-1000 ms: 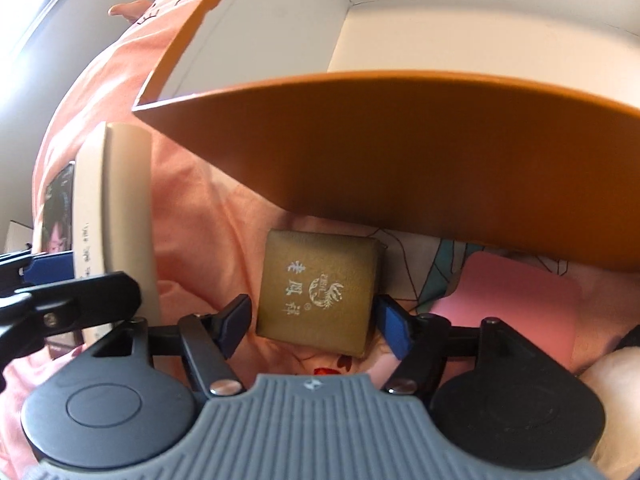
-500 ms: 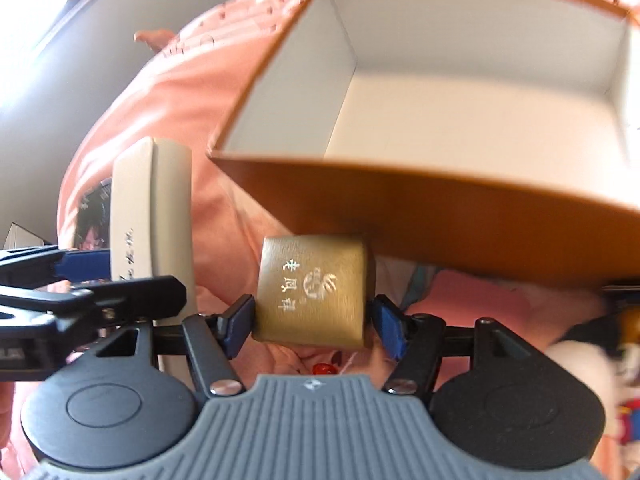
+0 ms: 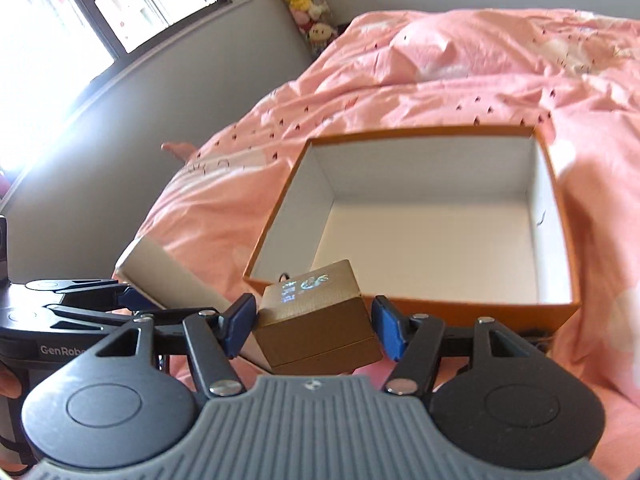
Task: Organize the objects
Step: 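Carry both items over the orange box while the left gripper lowers and releases the white case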
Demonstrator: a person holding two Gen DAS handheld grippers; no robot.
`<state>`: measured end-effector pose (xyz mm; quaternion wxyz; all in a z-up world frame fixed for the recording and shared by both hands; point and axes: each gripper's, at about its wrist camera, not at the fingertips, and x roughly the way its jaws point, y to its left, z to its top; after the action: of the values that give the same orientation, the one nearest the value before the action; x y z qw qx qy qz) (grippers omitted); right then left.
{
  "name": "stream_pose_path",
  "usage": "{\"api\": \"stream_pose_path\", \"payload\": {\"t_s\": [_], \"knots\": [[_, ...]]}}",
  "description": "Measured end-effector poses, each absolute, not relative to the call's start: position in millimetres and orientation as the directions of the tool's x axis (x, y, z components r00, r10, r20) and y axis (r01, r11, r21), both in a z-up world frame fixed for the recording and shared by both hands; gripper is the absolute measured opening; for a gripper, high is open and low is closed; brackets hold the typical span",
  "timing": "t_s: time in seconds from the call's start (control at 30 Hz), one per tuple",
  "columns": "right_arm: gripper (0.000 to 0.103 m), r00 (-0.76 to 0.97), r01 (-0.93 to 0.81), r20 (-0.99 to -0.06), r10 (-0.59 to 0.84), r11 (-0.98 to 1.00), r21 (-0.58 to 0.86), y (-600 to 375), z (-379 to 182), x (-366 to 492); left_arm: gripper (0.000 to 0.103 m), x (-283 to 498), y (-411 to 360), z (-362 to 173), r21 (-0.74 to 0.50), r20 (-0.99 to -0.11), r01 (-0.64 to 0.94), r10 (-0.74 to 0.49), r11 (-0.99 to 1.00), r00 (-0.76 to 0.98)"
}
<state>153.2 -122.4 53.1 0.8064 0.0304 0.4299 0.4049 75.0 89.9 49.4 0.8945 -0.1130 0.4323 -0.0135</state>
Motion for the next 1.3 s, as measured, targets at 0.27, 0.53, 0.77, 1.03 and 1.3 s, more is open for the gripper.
{"api": "stream_pose_path", "payload": {"t_s": [0.27,0.53,0.77,1.03,1.3], "knots": [[0.065,0.395,-0.62,-0.61,0.687,0.689,0.375,-137,77,173,0.069,108,80,86,-0.146,-0.736,0.011,-0.116,0.989,0.667],[0.065,0.452,-0.589,-0.617,0.644,0.735,0.336,-125,67,208,0.069,190,78,71,-0.095,-0.858,0.097,-0.131,0.991,0.496],[0.065,0.401,-0.562,-0.671,0.623,0.746,0.357,-107,29,237,0.069,236,77,14,-0.092,-0.952,0.102,-0.117,0.991,0.283],[0.065,0.358,-0.55,-0.723,0.591,0.759,0.348,-93,-2,261,0.069,268,77,-38,-0.102,-0.983,0.122,-0.118,0.987,0.138],[0.065,0.351,-0.504,-0.748,0.563,0.787,0.356,-92,-20,287,0.069,301,75,-63,-0.091,-0.994,0.092,-0.096,0.992,0.051]]}}
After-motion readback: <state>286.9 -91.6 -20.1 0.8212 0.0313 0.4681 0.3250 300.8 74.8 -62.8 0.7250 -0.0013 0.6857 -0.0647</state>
